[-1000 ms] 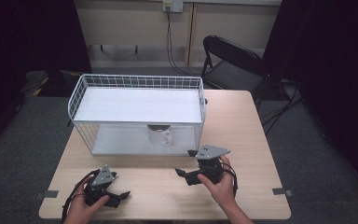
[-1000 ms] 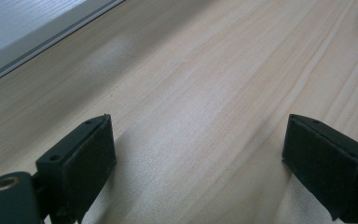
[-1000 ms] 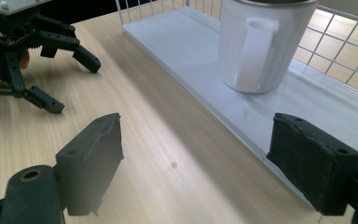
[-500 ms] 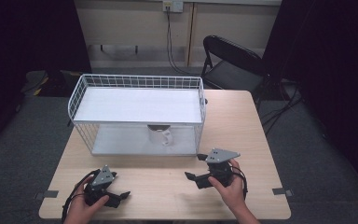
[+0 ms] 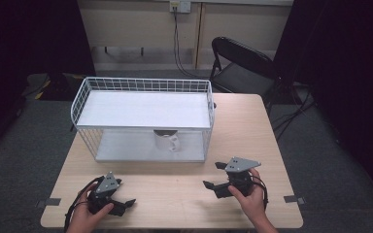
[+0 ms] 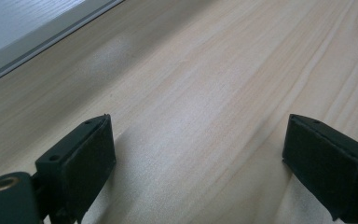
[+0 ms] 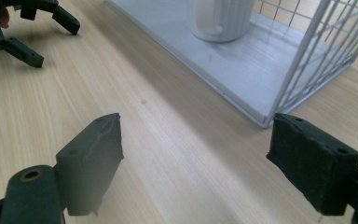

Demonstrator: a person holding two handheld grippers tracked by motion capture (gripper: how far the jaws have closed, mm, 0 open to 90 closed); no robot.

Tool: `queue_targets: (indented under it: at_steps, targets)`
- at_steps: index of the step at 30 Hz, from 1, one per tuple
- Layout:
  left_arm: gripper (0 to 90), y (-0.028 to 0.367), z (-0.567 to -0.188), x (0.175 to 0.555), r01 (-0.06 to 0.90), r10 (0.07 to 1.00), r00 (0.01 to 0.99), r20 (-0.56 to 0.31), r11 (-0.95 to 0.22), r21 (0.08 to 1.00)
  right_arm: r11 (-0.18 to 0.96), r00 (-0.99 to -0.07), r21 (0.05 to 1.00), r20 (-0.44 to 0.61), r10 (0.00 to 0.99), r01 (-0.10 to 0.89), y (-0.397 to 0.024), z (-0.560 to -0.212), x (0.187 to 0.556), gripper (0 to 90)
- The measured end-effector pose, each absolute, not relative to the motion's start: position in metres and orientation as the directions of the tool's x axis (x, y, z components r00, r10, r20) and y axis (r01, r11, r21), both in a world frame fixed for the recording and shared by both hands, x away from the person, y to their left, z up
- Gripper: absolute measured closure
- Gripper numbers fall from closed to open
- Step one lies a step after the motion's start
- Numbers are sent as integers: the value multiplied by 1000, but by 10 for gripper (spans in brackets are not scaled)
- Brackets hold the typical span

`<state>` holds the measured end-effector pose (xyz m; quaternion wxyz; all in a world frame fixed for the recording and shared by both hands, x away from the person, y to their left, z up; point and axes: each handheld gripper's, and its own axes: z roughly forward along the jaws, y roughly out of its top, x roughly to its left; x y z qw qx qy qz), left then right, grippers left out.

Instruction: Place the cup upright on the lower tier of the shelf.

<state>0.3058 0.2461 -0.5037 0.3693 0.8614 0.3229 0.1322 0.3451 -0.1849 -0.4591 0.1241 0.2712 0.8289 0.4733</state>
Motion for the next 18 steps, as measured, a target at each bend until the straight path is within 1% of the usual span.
queue_targets:
  at_steps: [18]
  targets:
    - [86,246,-504,306,459,654,756,-11,-519,722,422,-799,830,48,599,366,-217,-480,345,174]
